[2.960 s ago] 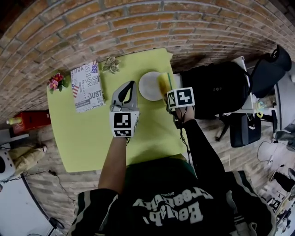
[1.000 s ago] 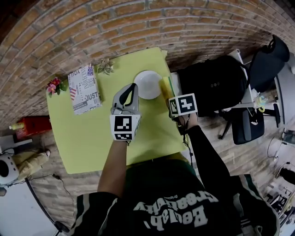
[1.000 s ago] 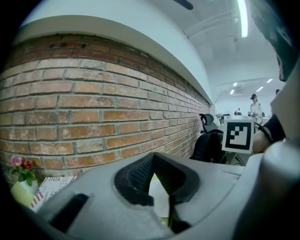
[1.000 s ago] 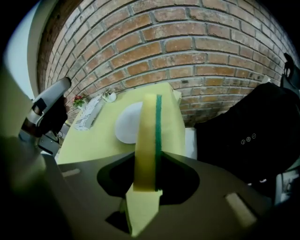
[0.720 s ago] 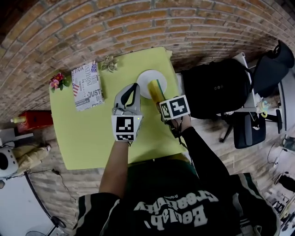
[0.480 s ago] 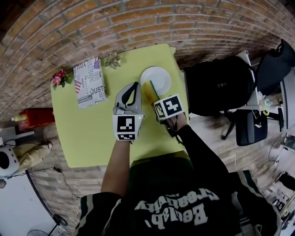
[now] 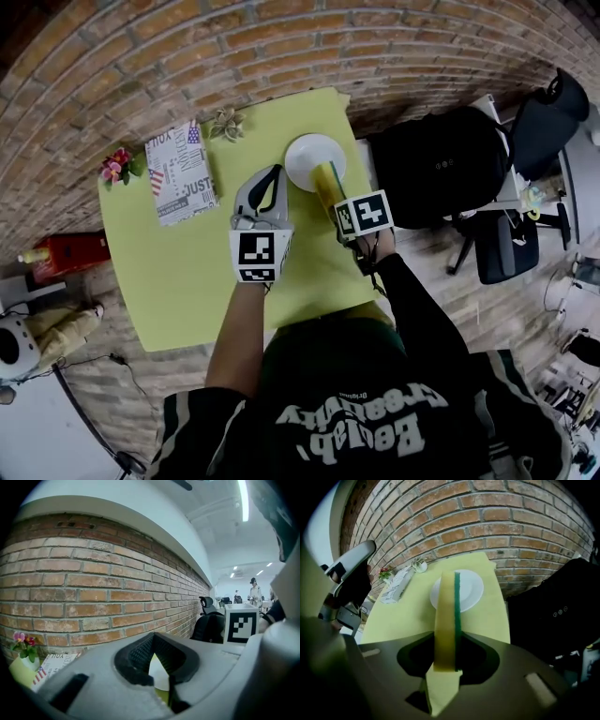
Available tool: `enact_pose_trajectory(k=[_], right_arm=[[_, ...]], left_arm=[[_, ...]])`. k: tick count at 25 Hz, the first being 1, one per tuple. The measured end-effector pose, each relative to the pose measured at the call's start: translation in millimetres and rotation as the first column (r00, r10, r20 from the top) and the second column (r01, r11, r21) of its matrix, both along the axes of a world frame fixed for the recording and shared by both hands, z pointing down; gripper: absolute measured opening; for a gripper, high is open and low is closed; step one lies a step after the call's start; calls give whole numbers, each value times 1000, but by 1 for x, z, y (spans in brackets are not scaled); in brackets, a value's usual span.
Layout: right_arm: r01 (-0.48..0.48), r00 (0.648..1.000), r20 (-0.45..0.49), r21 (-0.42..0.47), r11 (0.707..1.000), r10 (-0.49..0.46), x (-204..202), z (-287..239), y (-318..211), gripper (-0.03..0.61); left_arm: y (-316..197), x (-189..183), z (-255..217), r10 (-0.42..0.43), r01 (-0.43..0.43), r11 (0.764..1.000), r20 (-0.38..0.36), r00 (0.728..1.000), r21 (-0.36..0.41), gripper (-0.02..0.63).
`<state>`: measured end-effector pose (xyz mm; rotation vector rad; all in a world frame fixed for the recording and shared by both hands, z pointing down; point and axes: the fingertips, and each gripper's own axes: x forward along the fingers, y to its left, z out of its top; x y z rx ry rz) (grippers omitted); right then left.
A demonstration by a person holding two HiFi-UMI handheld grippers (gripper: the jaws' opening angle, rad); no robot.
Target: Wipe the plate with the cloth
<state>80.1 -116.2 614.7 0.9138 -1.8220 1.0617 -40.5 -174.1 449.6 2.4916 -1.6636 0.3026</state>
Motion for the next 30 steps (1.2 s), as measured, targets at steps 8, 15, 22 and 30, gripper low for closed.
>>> enact_pose_trajectory(k=[8, 15, 22, 30], right_arm=[[-107, 991, -73, 39, 993, 110, 43, 1, -8, 138], [-88, 996, 15, 109, 990, 87, 16, -24, -25, 138], [21, 997, 72, 85, 996, -28, -58, -22, -42, 138], [82, 991, 100, 22, 996, -83, -82, -2, -41, 138]], left_arm=[[1, 2, 8, 25, -25, 1000, -10, 1000, 3, 3], [1, 1, 6, 35, -35, 999, -11, 999, 2, 3], [0, -15, 11, 13, -13, 999, -1, 1000, -30, 3], [-4, -30, 23, -20, 20, 998, 4, 1000, -55, 3]])
